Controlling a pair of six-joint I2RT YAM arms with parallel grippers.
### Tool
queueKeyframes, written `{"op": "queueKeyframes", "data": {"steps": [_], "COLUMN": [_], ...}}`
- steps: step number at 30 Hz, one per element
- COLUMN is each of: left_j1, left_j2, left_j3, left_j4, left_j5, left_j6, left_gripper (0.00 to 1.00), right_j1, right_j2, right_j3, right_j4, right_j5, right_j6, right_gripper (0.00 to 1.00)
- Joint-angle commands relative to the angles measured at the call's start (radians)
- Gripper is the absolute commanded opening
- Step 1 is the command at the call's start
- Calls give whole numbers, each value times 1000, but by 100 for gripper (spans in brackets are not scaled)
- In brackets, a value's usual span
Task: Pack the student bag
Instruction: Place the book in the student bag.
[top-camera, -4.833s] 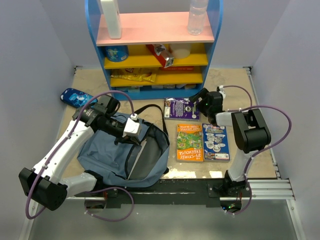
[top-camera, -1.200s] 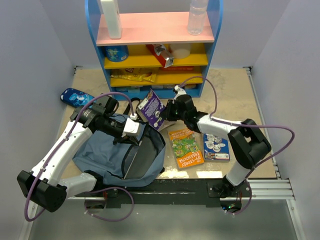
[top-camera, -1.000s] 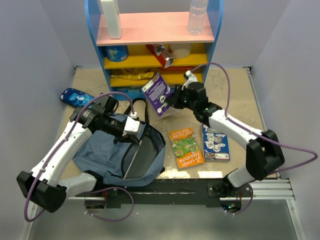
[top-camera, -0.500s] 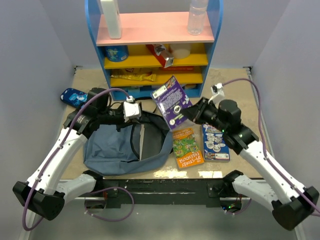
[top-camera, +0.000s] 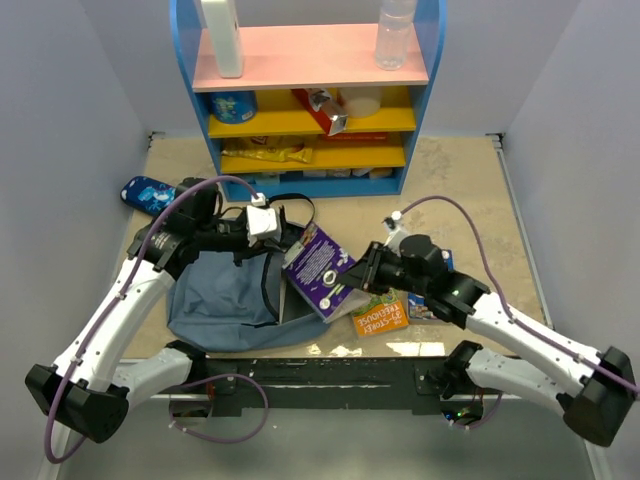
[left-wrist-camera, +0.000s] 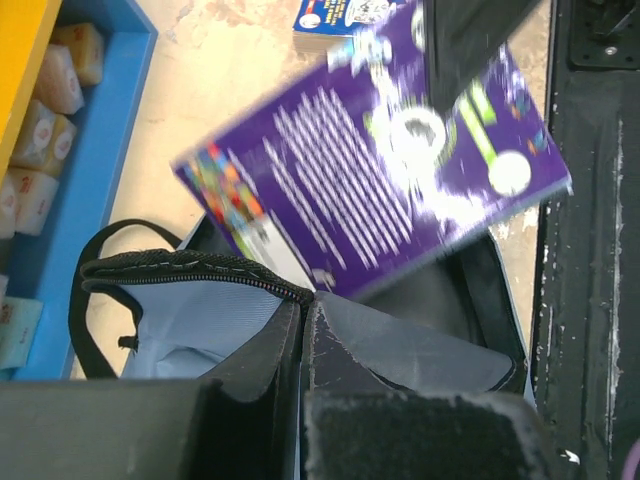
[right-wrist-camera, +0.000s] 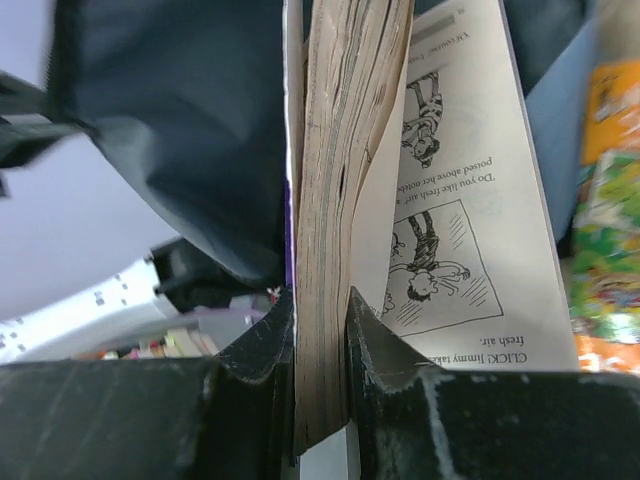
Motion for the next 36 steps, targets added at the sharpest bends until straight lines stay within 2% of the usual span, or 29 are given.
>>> {"op": "queueKeyframes", "data": {"steps": [1,3,7,8,11,14,16,18,19,20,22,28,31,33,35,36], "left_j1": [7,5,5,5,7,5,7,7,7,5,7,5,7,7,7,7], "left_j2": [-20,-5,20,23,20,15,12,6,3,0,-7,-2,1,3,4,6], "left_j3": [24,39,69,75,85,95,96,95,95,92,90,87,90,90,92,93], "left_j4": [0,-40,-95,-100,-105,-115,-123,-132,-137,-141,-148,-158,-164,-163,-160,-160], "left_j5": [105,138,166,171,183,192,191,189,186,184,184,188,189,191,194,194], "left_j6": [27,51,85,89,88,88,94,100,108,109,117,142,148,148,145,140], "left_gripper": [0,0,0,0,0,0,0,0,0,0,0,0,0,0,0,0], "right_j1": [123,155,215,234,281,353,398,465,490,517,525,524,519,496,458,450], "right_j2": [93,132,176,187,240,378,523,625,645,658,637,416,338,324,348,369], "right_j3": [17,29,58,57,57,101,196,301,323,339,337,195,167,152,152,153], "right_j4": [205,242,311,335,409,498,526,456,437,388,337,237,190,191,217,228], "right_j5": [54,84,271,386,559,654,622,614,612,606,589,629,669,683,687,691], "right_j6": [63,68,81,95,150,176,170,173,167,158,169,145,103,92,75,66], "right_gripper": [0,0,0,0,0,0,0,8,16,31,47,69,75,75,71,63]}}
